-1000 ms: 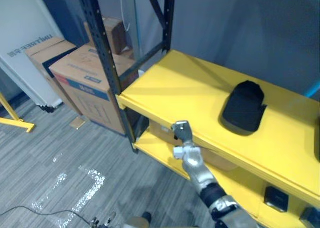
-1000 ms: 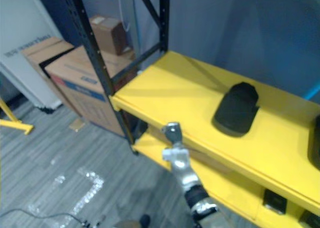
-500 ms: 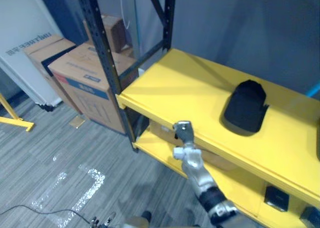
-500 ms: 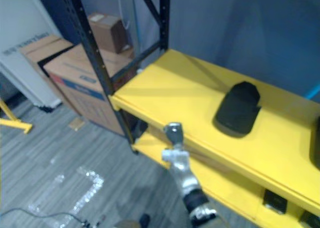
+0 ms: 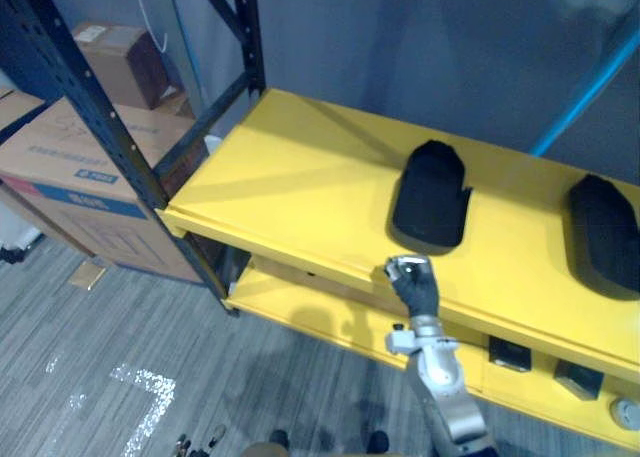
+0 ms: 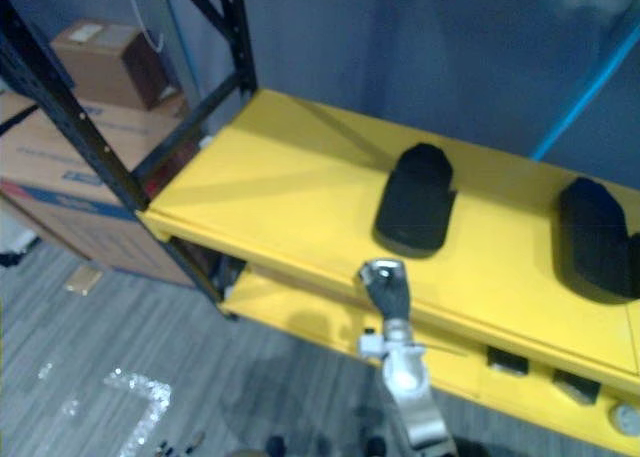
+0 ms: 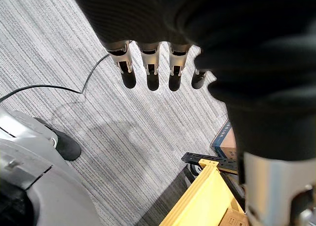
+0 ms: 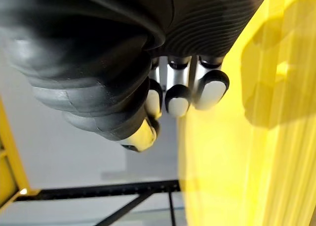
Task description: Walk over and take plastic housings, then place them on the shelf
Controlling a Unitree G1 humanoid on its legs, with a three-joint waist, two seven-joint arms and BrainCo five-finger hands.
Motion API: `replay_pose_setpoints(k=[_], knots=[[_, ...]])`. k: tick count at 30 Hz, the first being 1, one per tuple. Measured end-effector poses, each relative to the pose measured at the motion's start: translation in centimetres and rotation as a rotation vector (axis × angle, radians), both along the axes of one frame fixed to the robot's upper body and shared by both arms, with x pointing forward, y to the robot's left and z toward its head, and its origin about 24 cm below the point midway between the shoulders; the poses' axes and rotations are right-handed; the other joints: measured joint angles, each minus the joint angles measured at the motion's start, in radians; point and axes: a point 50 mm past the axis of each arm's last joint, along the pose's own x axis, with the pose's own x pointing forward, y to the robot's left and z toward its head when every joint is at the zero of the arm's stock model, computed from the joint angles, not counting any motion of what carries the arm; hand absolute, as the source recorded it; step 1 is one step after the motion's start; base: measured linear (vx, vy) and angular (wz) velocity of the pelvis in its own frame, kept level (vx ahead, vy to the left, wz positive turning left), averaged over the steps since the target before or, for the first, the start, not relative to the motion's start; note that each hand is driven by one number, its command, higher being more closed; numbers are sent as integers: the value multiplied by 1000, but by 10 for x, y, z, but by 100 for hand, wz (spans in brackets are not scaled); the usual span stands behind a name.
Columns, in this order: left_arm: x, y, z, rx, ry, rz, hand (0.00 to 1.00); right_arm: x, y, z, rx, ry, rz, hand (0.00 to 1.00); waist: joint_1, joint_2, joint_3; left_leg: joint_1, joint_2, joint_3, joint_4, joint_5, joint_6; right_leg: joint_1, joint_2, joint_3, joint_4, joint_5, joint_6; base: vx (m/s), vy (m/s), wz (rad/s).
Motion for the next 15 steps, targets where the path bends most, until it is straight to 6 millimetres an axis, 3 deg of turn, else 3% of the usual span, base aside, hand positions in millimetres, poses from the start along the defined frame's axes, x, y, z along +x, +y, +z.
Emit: replay_pose_setpoints(k=[6,15], knots=[[-1,4,0,10,10,-11,0,-7,-5,21,27,-140,-15,100,-6,-9,-22,2,10,21,20,-19,-3,-2,11,21,0,-3,-5,10,-9,-11],[-8,-1,-4,-7,44,-13,0,-9,-7,58,71,-351,-46,100,-6,14,-51,-15,12,19,60,-43,-4,0,12,22,2,-5,-9,0,0,0]])
